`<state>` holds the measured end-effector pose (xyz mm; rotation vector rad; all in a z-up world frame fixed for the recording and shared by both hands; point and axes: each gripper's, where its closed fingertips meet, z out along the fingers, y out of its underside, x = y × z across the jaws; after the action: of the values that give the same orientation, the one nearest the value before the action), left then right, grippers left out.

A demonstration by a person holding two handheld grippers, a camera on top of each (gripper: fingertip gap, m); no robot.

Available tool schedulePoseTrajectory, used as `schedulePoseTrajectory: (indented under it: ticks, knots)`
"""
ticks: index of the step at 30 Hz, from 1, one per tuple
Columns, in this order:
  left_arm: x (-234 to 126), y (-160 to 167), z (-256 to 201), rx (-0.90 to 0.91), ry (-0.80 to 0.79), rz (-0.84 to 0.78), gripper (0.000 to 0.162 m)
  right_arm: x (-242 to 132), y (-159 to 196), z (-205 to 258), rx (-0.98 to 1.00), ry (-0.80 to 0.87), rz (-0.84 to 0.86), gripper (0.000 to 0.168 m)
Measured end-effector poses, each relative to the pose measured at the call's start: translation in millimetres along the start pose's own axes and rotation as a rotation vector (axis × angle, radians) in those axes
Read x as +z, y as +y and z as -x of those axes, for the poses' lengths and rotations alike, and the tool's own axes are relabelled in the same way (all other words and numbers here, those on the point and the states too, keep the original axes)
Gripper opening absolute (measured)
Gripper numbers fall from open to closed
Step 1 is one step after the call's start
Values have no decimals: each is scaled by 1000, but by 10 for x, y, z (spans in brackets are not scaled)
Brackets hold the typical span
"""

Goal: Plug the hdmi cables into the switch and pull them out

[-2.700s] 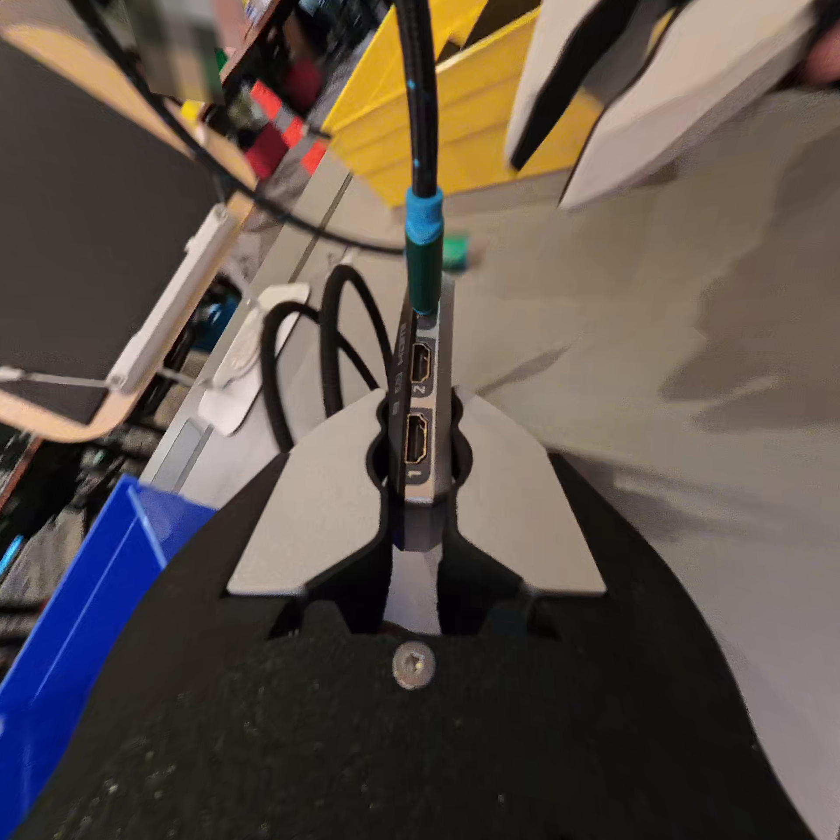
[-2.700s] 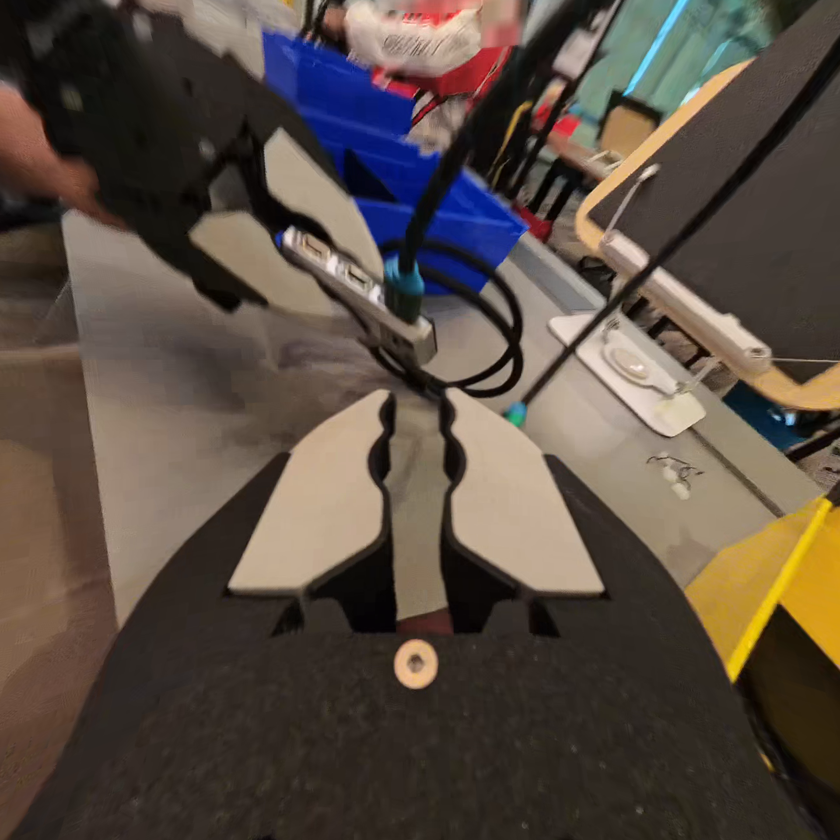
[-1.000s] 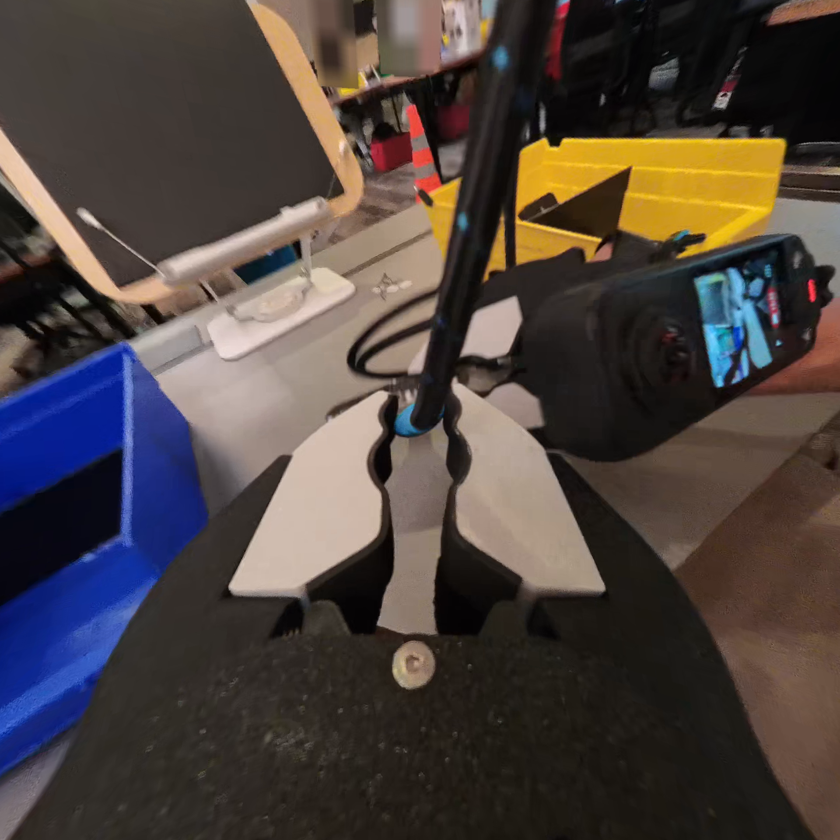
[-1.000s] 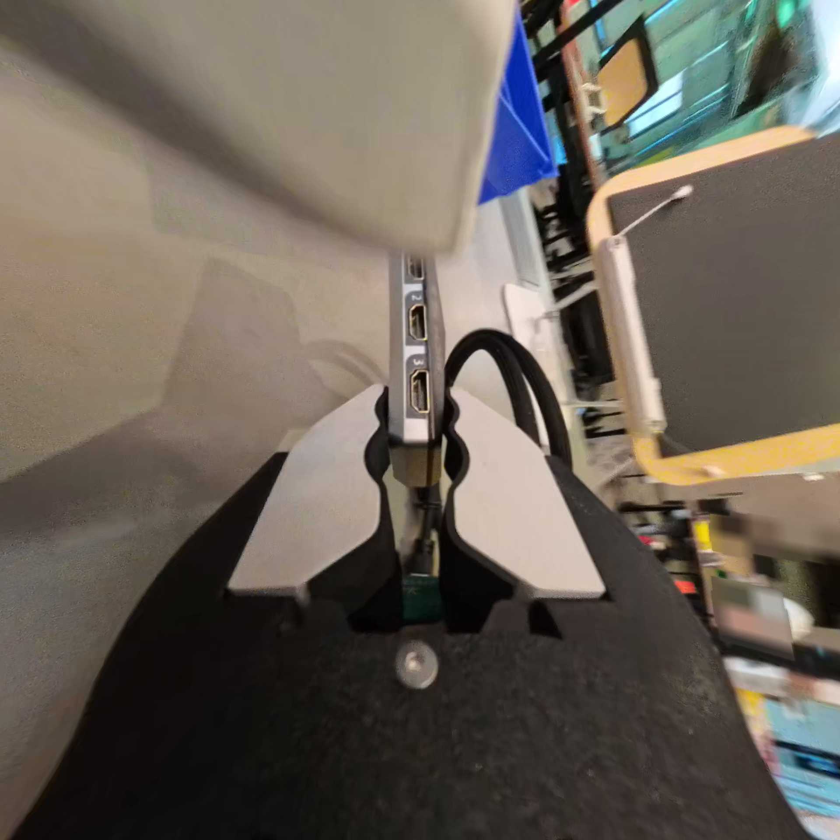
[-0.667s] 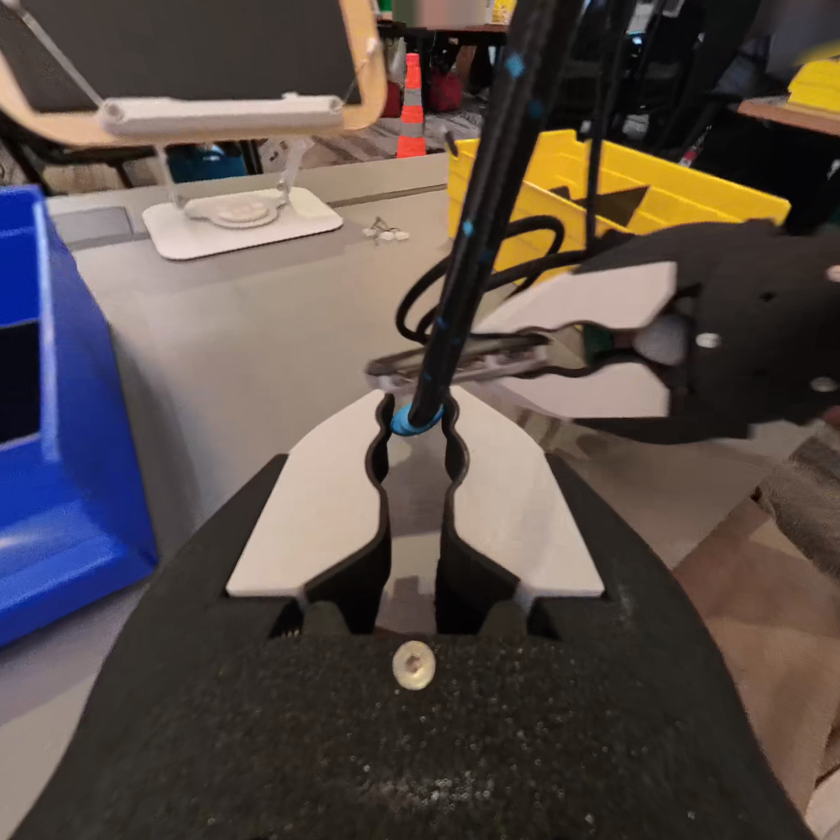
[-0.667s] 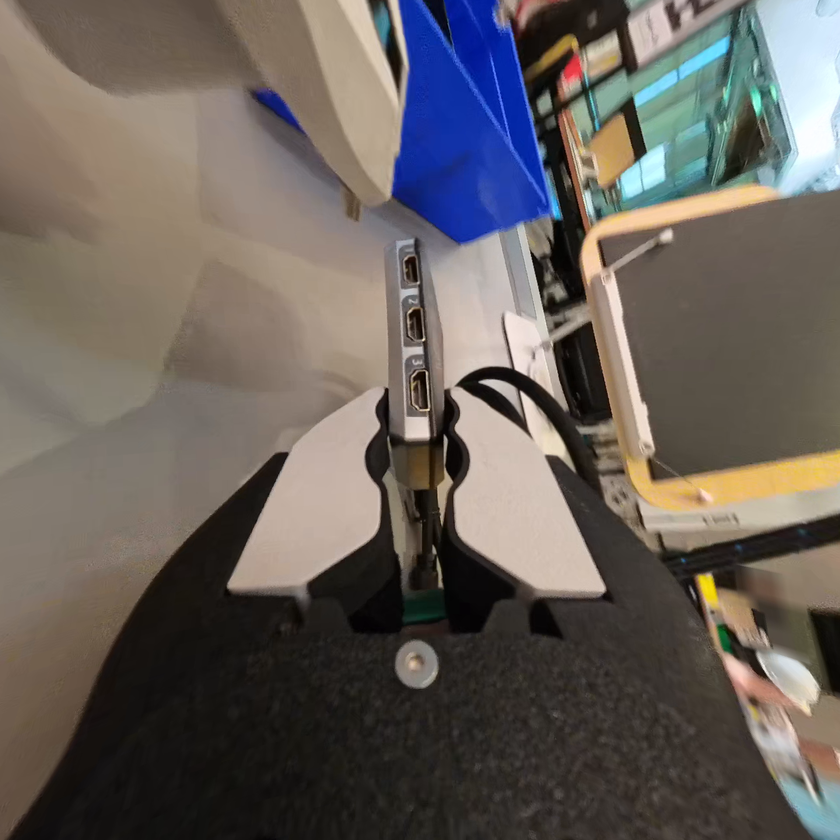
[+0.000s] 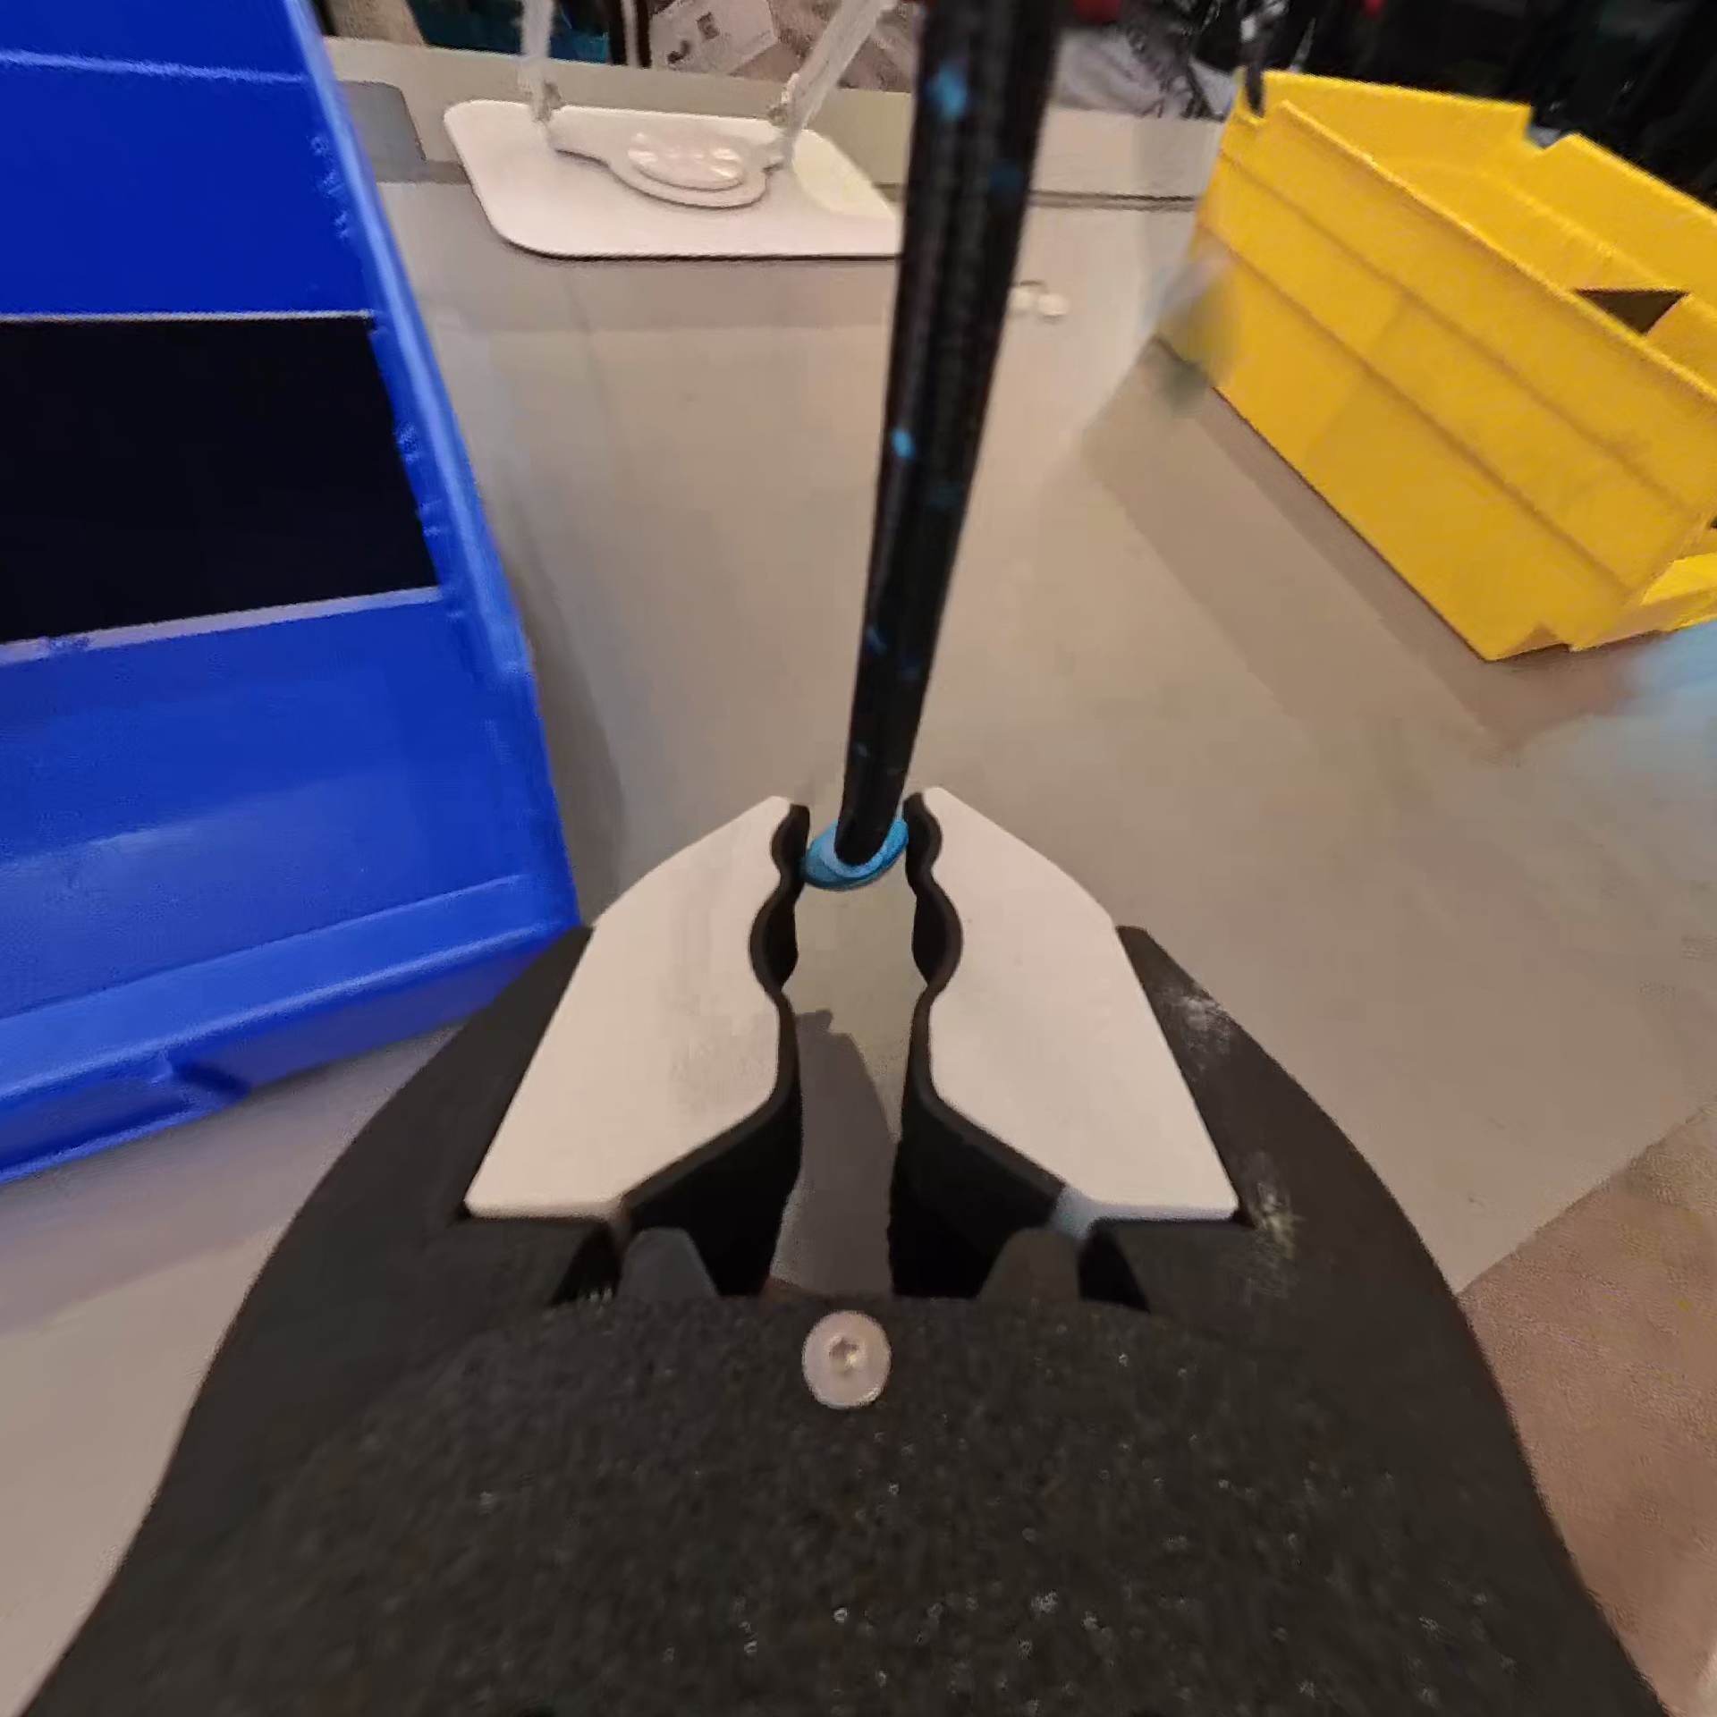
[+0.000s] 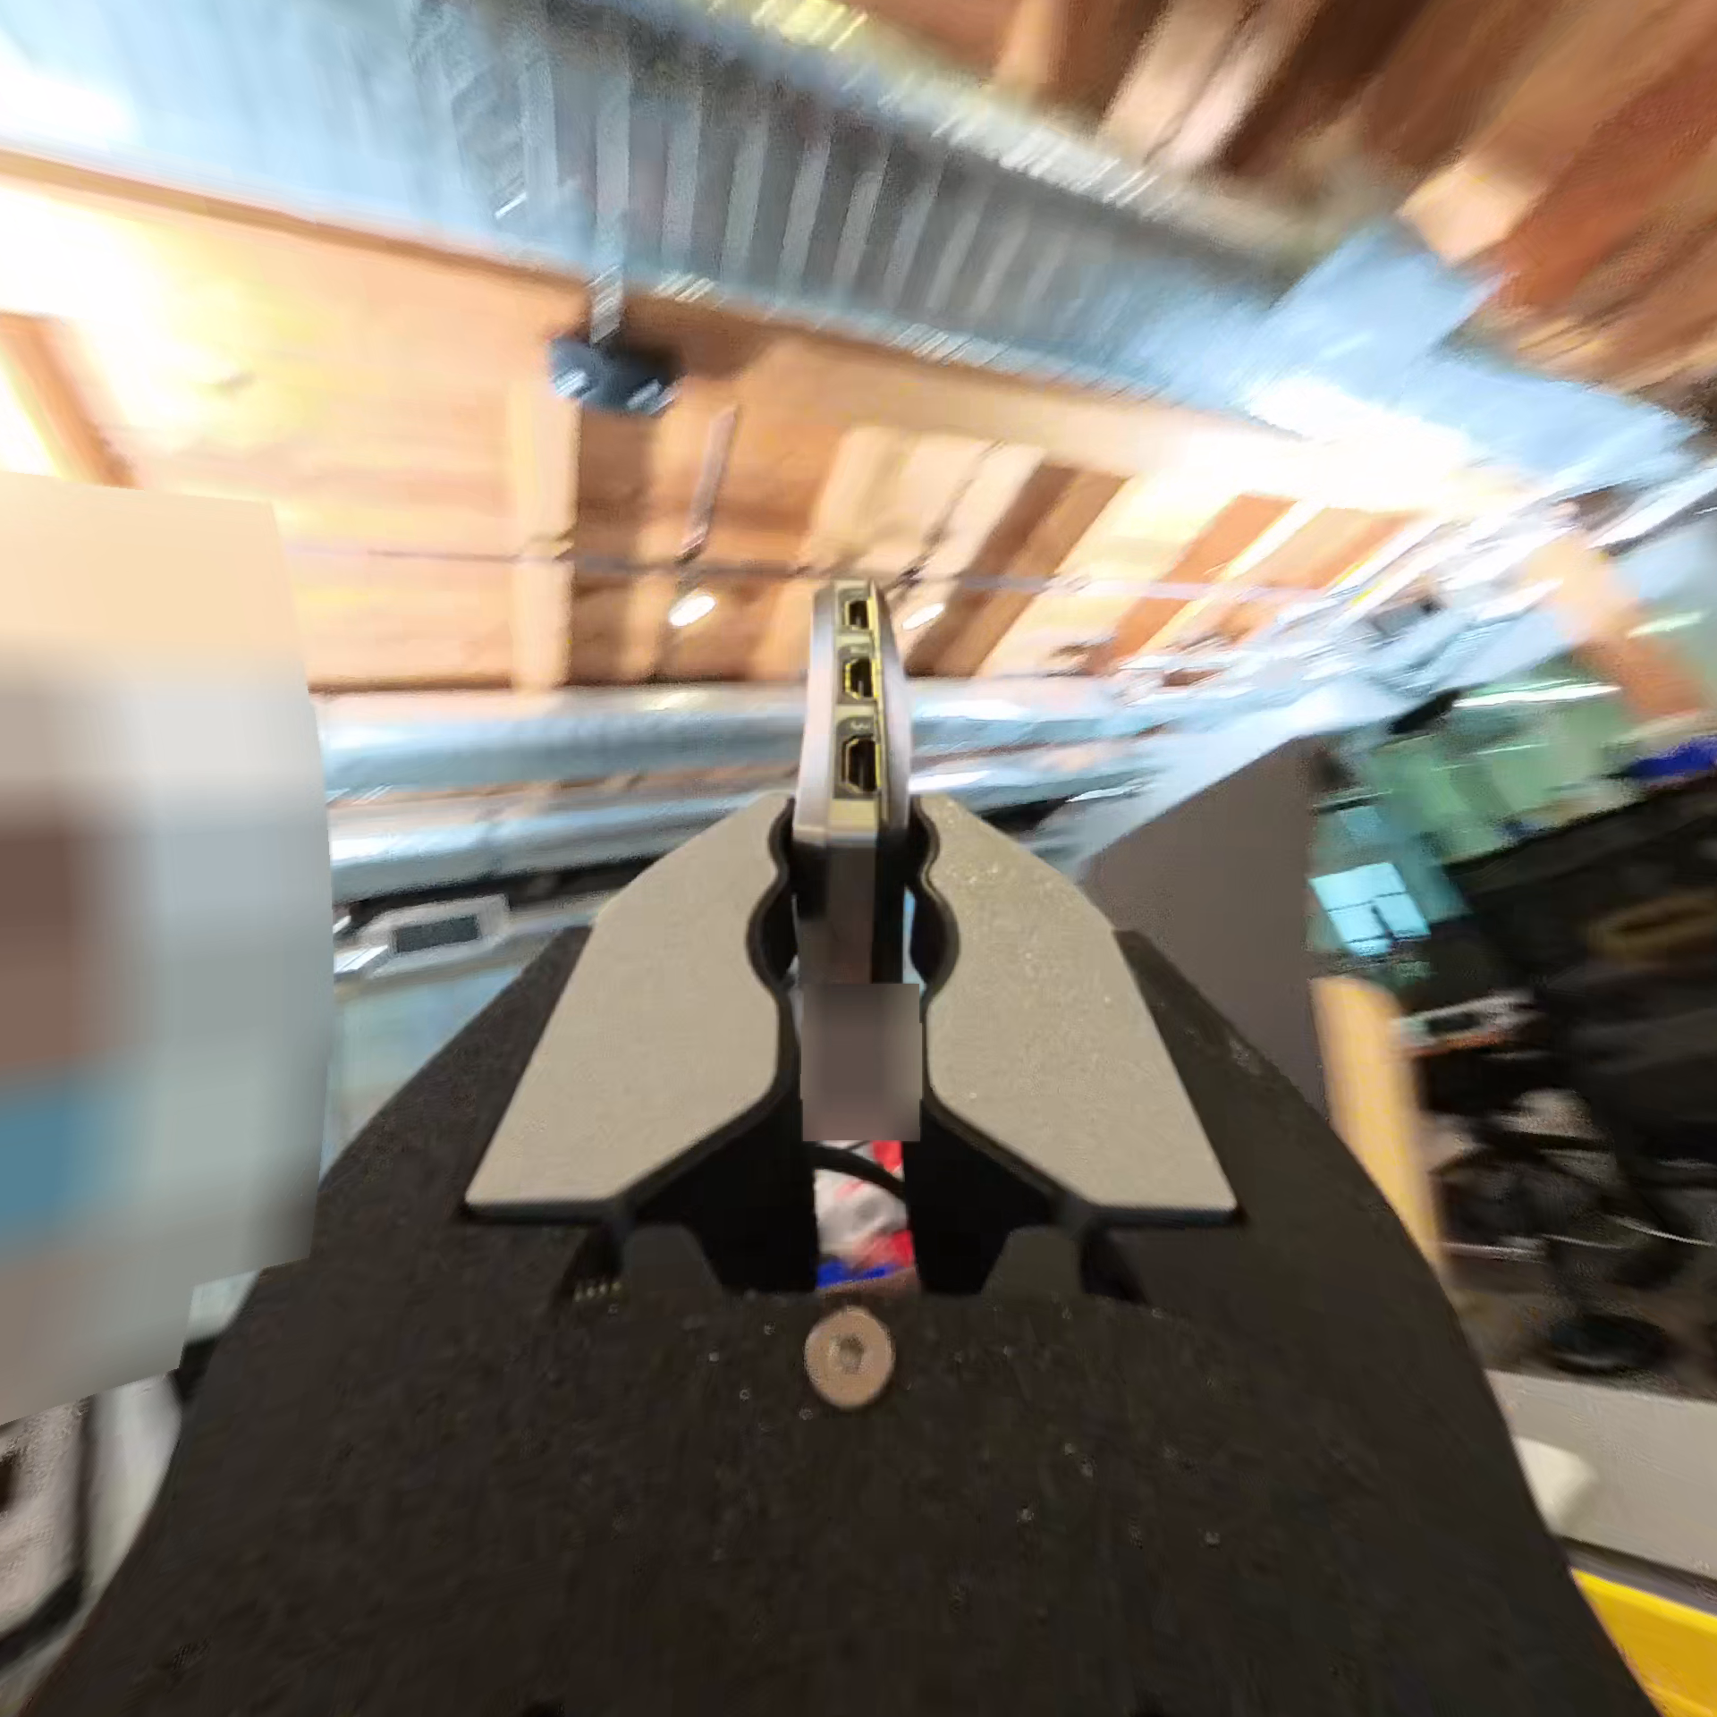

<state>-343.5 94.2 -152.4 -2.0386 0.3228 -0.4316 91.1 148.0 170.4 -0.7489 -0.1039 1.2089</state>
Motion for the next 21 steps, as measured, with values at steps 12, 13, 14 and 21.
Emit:
schedulePoseTrajectory:
  ticks: [12, 13, 14, 21]
  knots:
    - [-49, 103, -191, 136, 76, 39, 17, -523, 1370, -1764, -299, 612, 761, 19]
    - [-50, 101, -212, 159, 74, 37, 16, -566, 1503, -1831, -276, 634, 808, 20]
    - [-53, 97, -237, 178, 76, 33, 16, -623, 1626, -1913, -250, 669, 868, 20]
    - [-55, 91, -323, 210, 102, 22, 16, -1151, 2414, -2103, -39, 694, 1494, 21]
